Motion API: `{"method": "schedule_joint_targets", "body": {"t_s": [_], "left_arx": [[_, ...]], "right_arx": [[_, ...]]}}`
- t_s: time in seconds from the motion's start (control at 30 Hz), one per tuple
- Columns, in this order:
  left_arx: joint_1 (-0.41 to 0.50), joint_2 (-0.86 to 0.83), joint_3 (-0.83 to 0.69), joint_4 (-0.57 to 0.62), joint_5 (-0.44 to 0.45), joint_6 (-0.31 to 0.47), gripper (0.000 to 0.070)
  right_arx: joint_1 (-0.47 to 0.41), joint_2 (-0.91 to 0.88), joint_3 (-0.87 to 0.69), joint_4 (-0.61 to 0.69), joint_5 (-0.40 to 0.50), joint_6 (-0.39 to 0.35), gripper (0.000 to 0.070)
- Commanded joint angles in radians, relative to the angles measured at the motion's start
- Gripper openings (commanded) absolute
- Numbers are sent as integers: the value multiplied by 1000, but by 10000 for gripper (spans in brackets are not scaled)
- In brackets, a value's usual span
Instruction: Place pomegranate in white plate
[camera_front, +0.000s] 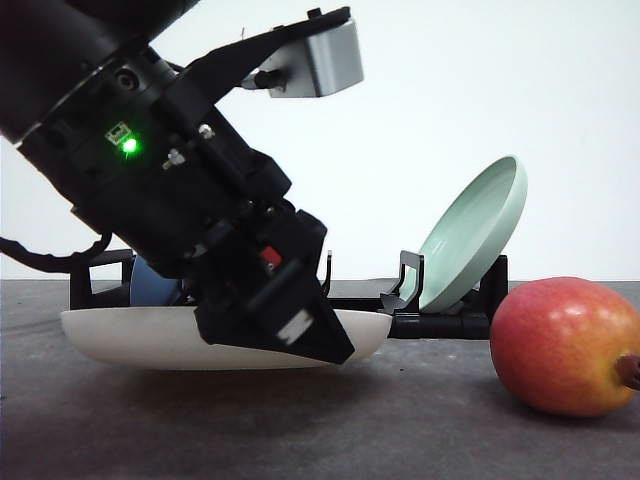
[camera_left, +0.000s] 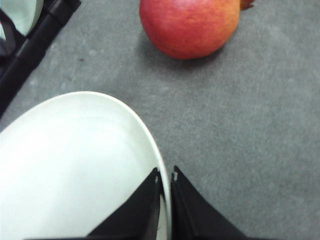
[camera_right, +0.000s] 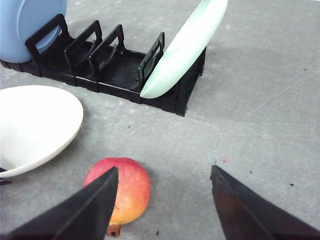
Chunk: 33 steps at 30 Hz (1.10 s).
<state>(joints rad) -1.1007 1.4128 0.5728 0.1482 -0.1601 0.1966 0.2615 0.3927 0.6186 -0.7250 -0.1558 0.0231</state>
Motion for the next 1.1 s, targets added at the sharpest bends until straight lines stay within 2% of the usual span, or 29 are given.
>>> {"method": "schedule_joint_targets", "body": {"t_s": [0.0,0.03,0.13,0.17,0.27,0.37,0.5,0.63,0.77,1.07], "left_arx": [[-12,13,8,6,0,-86,59],[-12,13,8,6,0,-106,112],[-12,13,8,2,0,-174,332],[-12,11,9,-4,1,-204,377],[-9,-14,25,-63,39,-291,390],[21,-83,64,-175,151,-370,389],[89,-196,108,-323,230,-416,389],[193,-319,127,-471,232,-422,389],[335,-438,128,-596,231,-416,389],[669,-640,128,-745,244,-316,389]], "right_arx": [[4,4,16,7,0,3,377],[4,4,16,7,0,3,377],[4,4,16,7,0,3,377],[4,4,16,7,0,3,377],[4,4,16,6,0,3,377],[4,4,16,6,0,3,376],[4,4,16,6,-1,3,377],[4,4,16,6,-1,4,377],[4,4,16,6,-2,4,377],[4,4,16,6,-15,33,378]]}}
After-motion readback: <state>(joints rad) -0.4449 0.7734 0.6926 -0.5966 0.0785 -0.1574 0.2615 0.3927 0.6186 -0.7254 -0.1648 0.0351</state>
